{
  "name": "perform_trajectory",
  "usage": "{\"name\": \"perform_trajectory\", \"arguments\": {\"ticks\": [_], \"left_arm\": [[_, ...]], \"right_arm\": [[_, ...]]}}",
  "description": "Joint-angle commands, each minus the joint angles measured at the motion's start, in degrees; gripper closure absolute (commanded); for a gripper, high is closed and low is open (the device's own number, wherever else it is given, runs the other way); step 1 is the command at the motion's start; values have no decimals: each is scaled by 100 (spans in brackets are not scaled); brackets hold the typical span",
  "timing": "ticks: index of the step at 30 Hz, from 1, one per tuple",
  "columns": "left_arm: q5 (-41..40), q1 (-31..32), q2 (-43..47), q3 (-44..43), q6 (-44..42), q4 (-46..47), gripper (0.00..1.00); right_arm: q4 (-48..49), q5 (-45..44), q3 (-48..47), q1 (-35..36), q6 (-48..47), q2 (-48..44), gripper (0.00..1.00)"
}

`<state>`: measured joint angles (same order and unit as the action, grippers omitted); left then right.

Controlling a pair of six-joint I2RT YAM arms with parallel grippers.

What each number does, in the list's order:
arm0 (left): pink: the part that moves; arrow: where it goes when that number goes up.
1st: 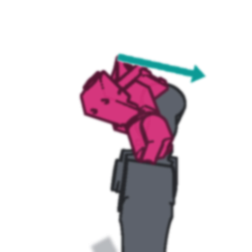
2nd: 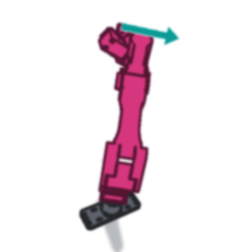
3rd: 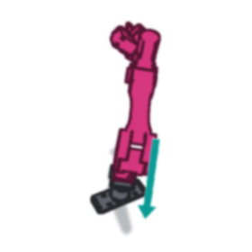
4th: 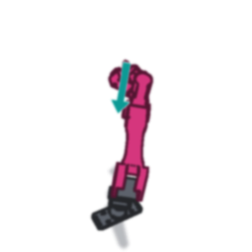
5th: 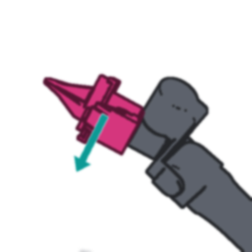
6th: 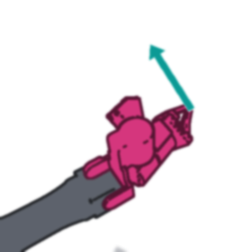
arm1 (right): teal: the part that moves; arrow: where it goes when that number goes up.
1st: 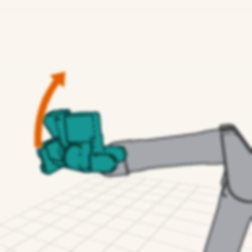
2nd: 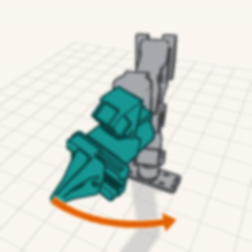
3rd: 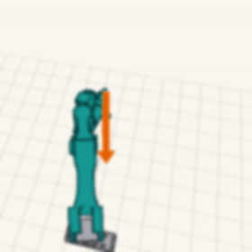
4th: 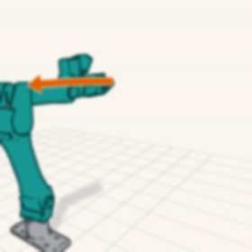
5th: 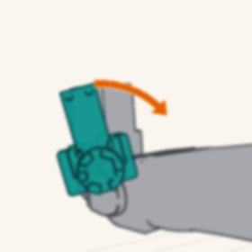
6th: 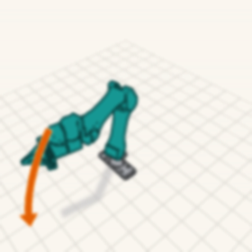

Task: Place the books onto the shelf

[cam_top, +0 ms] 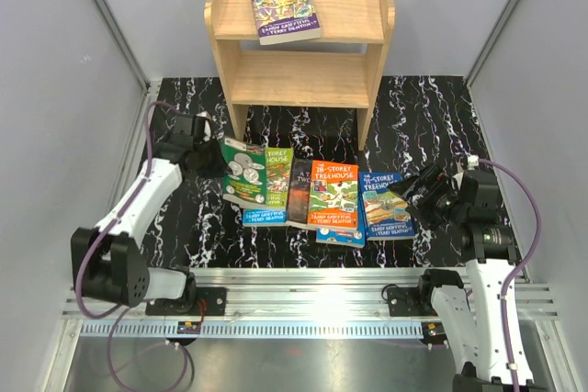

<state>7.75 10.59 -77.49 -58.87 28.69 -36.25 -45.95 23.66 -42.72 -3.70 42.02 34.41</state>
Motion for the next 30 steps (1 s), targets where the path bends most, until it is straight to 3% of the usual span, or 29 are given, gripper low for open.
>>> {"name": "perform_trajectory", "arguments": {"ticks": [1, 5, 10, 13, 19, 26, 30], "left_arm": [[-257, -31, 567, -624, -285, -716, 100], [655, 13, 841, -1212, -118, -585, 100], [745, 697, 691, -2873, -302, -534, 100], [1017, 813, 797, -3225, -276, -147, 100], [816, 866, 1008, -4183, 5, 91, 100], [1580, 875, 78, -6151, 505, 311, 100], [1537, 848, -563, -7021, 865, 600, 100]], "right_arm": [[753, 717, -113, 19, 192, 302, 0], [860, 895, -395, 19, 131, 768, 0], [975, 816, -500, 19, 88, 935, 0], [800, 746, -527, 19, -149, 988, 0], [579, 675, -413, 19, -466, 1050, 0], [719, 710, -132, 28, -458, 988, 0], [763, 693, -87, 80, -475, 901, 0]]}}
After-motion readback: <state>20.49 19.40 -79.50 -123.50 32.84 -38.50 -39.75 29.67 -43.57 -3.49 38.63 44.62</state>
